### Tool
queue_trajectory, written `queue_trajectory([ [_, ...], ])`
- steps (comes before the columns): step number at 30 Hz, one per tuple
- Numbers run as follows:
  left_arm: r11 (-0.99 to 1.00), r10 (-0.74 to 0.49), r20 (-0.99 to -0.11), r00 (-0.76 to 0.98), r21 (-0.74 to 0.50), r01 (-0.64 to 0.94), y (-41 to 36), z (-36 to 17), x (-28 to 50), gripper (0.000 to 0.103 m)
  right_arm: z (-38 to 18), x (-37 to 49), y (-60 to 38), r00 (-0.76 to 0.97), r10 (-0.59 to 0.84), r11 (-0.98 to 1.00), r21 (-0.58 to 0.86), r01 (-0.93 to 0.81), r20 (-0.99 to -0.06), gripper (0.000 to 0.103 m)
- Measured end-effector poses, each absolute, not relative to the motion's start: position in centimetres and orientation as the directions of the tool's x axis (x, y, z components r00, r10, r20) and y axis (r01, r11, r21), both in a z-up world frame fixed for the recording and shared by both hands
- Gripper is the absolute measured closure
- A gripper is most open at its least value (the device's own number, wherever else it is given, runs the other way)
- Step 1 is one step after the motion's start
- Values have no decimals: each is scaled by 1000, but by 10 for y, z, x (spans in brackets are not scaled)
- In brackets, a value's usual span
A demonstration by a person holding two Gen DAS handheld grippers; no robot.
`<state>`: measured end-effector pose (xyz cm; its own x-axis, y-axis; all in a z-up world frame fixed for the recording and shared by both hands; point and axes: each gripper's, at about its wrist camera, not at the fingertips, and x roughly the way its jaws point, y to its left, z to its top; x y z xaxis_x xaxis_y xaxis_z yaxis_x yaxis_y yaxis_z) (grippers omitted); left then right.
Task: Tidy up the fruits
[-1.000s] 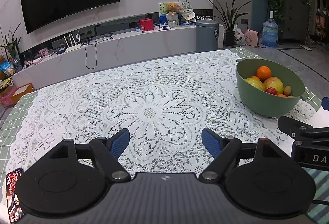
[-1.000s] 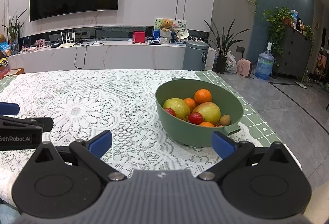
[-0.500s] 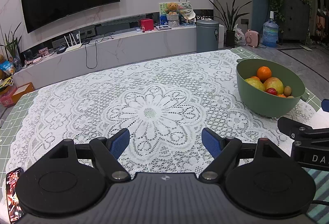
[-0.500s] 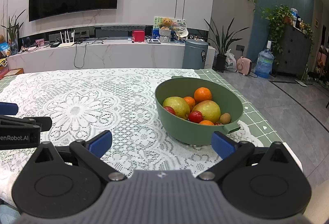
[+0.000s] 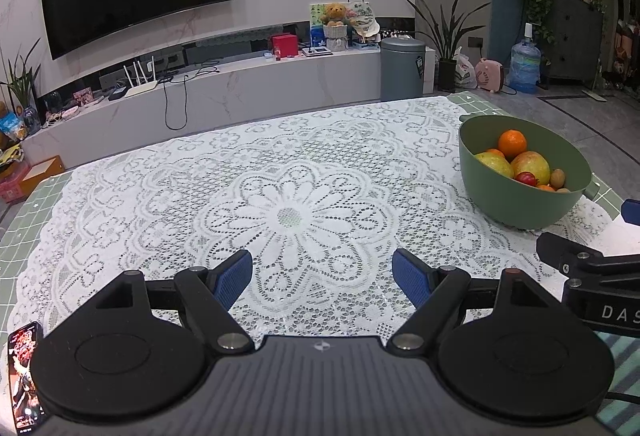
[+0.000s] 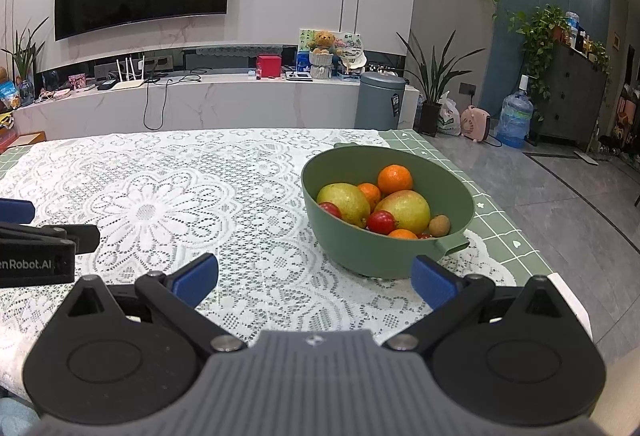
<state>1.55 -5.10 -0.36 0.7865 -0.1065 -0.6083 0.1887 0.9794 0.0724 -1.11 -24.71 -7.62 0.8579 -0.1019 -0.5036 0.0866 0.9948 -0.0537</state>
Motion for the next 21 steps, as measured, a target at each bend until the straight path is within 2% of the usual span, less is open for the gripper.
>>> queue_trajectory([
  [21,979,-109,-613,782,69,190,-52,-5,16,10,-80,-10,-247,851,-98,995,-48,85,-516,4],
])
